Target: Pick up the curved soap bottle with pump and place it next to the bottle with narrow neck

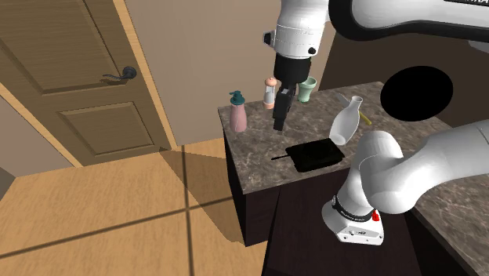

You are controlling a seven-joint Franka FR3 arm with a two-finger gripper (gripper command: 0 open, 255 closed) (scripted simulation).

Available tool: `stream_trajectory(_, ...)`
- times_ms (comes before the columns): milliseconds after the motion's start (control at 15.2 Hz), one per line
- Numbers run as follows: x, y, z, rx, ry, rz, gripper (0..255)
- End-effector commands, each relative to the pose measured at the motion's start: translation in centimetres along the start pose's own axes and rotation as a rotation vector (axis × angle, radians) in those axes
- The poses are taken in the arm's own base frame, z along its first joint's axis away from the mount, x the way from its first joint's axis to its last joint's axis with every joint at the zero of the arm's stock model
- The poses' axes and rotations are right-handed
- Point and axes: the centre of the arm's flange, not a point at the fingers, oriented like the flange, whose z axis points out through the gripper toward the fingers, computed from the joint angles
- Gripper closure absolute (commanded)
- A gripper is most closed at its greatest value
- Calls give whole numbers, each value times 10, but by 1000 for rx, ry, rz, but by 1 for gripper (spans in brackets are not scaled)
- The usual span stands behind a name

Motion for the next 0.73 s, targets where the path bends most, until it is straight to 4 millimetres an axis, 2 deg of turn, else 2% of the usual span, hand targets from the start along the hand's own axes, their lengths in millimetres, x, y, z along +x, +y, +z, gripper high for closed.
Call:
stream_trajectory(0,0,0,0,0,0,0,0)
stream_trajectory(660,29,115,50,-10,50,-163,0)
